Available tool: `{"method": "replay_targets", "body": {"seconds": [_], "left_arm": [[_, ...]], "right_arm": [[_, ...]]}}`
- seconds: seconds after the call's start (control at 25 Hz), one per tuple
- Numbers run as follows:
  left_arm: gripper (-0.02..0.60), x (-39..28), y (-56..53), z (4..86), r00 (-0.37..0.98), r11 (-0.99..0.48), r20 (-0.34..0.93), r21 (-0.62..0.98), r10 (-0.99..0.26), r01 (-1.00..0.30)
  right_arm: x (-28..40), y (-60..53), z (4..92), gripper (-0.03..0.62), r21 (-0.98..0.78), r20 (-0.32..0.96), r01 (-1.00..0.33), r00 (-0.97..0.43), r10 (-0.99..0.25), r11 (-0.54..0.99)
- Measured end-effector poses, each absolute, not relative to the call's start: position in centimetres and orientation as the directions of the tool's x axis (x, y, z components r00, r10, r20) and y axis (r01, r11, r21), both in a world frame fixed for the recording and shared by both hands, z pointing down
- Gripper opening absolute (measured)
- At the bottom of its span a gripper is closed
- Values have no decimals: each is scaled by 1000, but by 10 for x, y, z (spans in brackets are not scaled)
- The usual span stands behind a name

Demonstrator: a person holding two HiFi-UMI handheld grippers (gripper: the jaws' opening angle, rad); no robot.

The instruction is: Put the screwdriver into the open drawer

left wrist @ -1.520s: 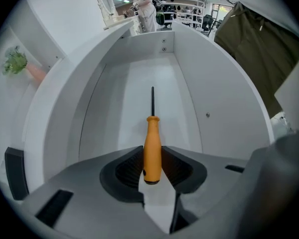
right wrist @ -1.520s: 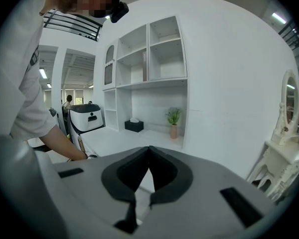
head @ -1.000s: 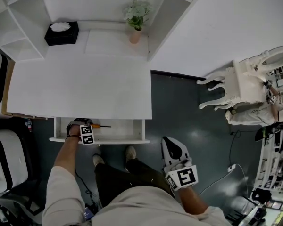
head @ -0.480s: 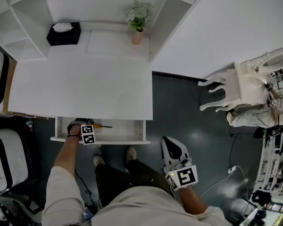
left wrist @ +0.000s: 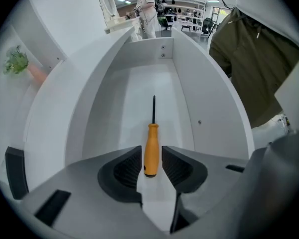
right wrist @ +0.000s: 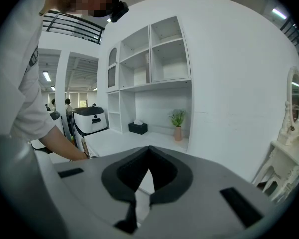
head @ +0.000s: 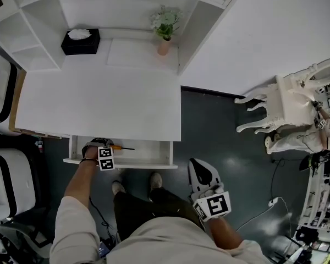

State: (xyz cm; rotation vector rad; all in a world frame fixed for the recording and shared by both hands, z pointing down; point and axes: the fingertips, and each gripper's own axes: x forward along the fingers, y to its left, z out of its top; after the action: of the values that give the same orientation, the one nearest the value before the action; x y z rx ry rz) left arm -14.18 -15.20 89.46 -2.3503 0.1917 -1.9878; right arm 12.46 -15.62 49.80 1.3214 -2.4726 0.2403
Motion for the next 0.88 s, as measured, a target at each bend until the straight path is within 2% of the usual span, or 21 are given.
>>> {"method": "replay_targets", "body": {"seconds": [0.36, 0.88], "left_arm": [[121, -137, -144, 851, 195, -984, 966, -152, -168, -94], [121, -141, -163, 711, 334, -868, 837, -287, -433, -405]], "right_arm": [[113, -157, 482, 3, -15, 323, -805, -565, -759, 593], [82, -159, 448, 3, -41, 225, -750, -650, -725, 660]]}}
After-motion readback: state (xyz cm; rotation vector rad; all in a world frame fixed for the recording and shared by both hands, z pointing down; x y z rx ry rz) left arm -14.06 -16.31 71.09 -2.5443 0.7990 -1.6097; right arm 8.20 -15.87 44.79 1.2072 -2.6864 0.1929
